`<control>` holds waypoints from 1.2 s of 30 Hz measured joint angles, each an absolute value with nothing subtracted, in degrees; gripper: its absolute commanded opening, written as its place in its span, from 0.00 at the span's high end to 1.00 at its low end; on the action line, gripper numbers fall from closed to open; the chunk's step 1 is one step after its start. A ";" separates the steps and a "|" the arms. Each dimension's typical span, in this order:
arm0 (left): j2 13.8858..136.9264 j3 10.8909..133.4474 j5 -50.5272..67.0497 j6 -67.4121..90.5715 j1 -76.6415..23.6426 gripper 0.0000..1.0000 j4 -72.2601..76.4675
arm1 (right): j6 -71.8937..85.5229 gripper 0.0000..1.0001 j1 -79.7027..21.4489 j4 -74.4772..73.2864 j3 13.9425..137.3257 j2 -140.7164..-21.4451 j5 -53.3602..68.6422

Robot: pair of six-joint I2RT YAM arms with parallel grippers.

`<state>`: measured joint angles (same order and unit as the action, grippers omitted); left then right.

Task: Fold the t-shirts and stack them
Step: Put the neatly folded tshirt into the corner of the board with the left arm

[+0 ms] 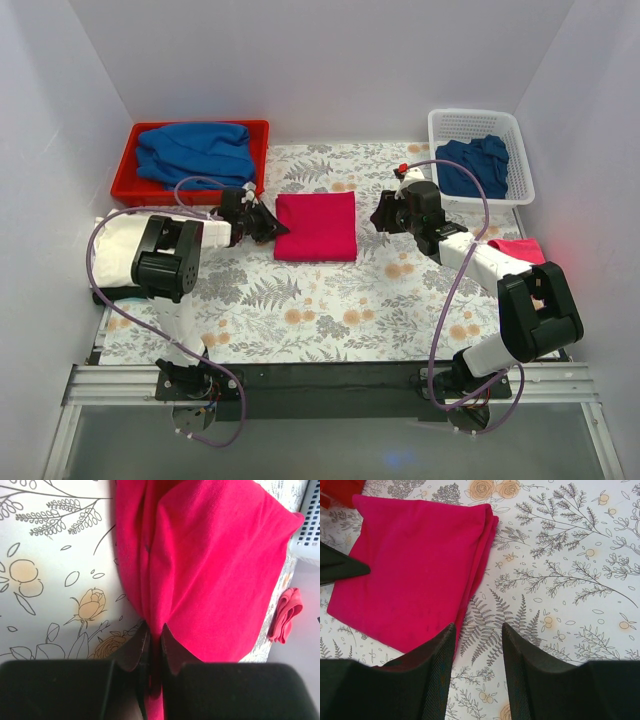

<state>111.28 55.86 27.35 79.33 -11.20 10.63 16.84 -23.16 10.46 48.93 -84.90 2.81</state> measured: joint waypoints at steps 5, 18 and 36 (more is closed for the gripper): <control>109.62 57.32 22.46 77.91 -11.90 1.00 5.08 | 16.88 0.53 -23.16 10.46 48.84 -84.88 2.83; 96.09 63.59 -4.19 74.13 -13.65 1.00 -26.04 | 18.79 0.54 -23.18 10.52 45.52 -80.99 4.23; 86.30 75.83 -31.11 66.67 -13.08 1.00 -50.98 | 19.86 0.55 -24.45 12.19 43.16 -78.83 8.32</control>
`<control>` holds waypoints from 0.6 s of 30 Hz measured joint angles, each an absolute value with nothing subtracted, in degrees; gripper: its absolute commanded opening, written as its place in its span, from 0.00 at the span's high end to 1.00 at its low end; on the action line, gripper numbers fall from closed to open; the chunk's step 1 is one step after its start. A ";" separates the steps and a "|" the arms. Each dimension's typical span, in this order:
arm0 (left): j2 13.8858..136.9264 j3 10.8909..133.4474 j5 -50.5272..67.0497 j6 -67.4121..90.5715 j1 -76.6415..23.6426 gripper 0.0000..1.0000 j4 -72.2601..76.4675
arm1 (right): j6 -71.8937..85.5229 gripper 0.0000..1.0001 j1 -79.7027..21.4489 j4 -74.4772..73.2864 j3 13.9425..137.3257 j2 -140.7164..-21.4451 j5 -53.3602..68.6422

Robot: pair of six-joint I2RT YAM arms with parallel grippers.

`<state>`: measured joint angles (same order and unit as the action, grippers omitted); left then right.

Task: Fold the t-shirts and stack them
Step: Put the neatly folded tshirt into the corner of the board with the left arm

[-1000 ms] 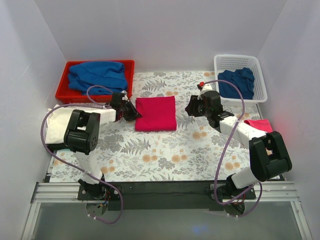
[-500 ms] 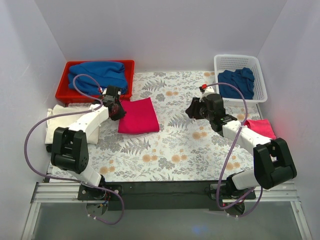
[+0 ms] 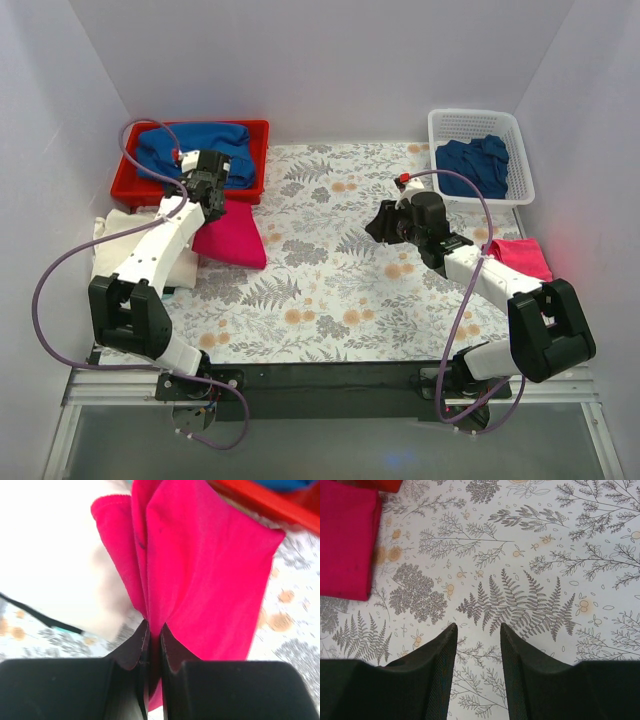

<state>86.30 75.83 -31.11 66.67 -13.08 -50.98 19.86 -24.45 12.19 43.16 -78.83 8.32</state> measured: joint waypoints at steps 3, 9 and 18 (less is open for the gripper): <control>86.30 79.11 -35.35 64.10 -11.77 1.00 -52.45 | 19.99 0.55 -24.45 12.25 43.16 -78.78 9.02; 86.08 79.75 -38.79 58.74 -5.85 1.00 -52.23 | 20.21 0.55 -24.45 12.64 42.94 -78.78 9.87; 86.11 79.57 -37.67 56.40 9.54 1.00 -51.05 | 20.47 0.55 -24.45 13.45 42.39 -79.18 10.70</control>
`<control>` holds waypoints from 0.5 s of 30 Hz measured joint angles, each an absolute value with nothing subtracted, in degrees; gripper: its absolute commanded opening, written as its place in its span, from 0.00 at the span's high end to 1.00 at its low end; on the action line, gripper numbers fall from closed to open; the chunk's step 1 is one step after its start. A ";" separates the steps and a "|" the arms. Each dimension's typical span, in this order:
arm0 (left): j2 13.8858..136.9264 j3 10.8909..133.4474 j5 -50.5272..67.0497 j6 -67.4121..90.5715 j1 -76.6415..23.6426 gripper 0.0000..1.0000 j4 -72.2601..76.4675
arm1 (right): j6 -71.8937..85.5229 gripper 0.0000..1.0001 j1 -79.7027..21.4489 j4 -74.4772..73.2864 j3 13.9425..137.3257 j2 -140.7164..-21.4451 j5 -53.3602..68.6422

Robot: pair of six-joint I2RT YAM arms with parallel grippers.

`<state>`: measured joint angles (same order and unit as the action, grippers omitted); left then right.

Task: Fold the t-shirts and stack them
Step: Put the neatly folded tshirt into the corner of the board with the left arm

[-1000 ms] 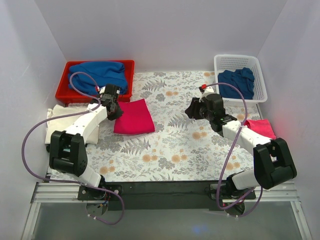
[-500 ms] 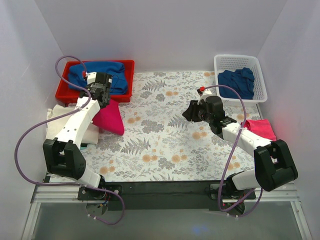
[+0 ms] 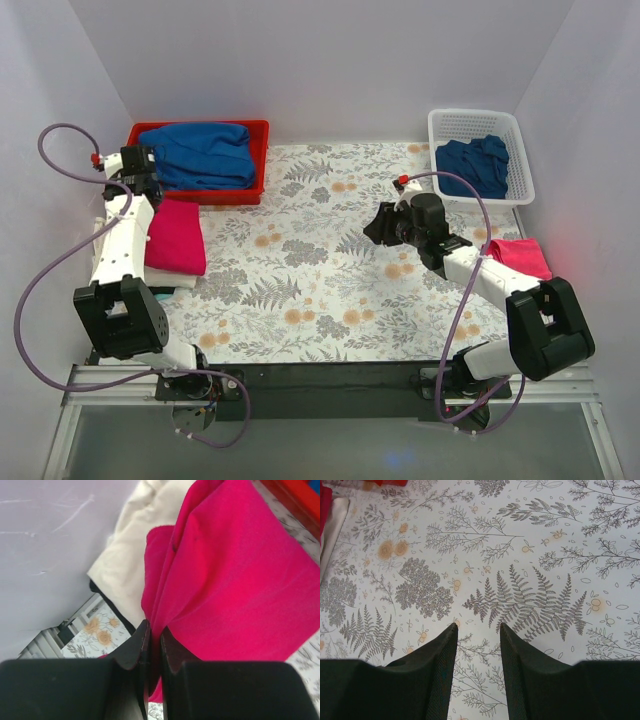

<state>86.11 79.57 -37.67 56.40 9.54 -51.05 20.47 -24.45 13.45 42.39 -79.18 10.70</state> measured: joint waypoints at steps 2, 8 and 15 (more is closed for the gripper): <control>86.89 79.99 -38.50 56.69 11.51 1.00 -51.27 | 20.51 0.55 -24.45 13.50 42.37 -79.48 10.72; 93.03 80.51 -38.96 58.54 15.44 1.00 -51.33 | 20.67 0.55 -24.45 13.50 42.30 -80.16 10.87; 99.61 85.97 -39.66 62.78 21.82 1.00 -53.69 | 20.82 0.56 -24.47 13.63 42.30 -81.36 11.11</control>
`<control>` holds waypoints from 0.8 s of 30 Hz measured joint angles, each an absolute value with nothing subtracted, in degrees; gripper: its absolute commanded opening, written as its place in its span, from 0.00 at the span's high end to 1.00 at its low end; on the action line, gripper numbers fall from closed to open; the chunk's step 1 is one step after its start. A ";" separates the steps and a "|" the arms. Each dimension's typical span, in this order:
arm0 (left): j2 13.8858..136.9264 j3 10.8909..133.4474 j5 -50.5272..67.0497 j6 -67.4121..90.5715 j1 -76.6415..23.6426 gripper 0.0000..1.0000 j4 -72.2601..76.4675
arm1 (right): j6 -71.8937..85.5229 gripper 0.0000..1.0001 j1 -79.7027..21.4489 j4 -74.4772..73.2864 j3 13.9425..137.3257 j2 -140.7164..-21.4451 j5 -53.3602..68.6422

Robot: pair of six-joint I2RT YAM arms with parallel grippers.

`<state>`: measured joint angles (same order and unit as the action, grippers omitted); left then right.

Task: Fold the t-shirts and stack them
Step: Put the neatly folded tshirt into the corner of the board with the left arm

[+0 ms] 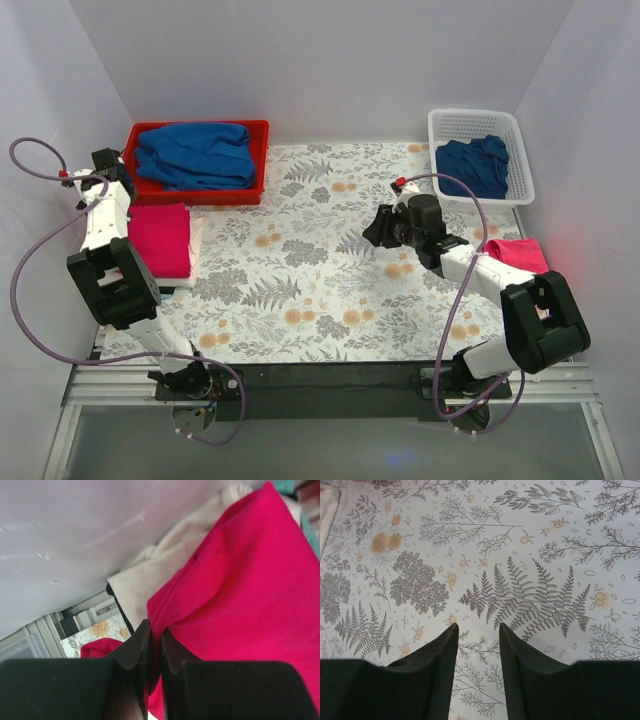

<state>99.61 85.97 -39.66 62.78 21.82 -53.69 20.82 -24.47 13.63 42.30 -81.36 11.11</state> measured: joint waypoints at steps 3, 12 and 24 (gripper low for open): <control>99.92 88.84 -39.66 63.05 23.09 1.00 -53.49 | 20.82 0.56 -24.47 13.63 42.30 -81.87 11.11; 105.27 98.19 -36.75 63.96 23.51 0.97 -53.80 | 20.84 0.57 -24.47 13.69 42.30 -83.11 11.07; 103.68 88.49 -32.93 69.52 23.51 0.19 -54.52 | 20.84 0.57 -24.47 13.91 42.30 -83.42 11.35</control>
<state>103.68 88.49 -32.93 69.52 23.51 -54.52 20.84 -24.47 13.91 42.30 -83.42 11.35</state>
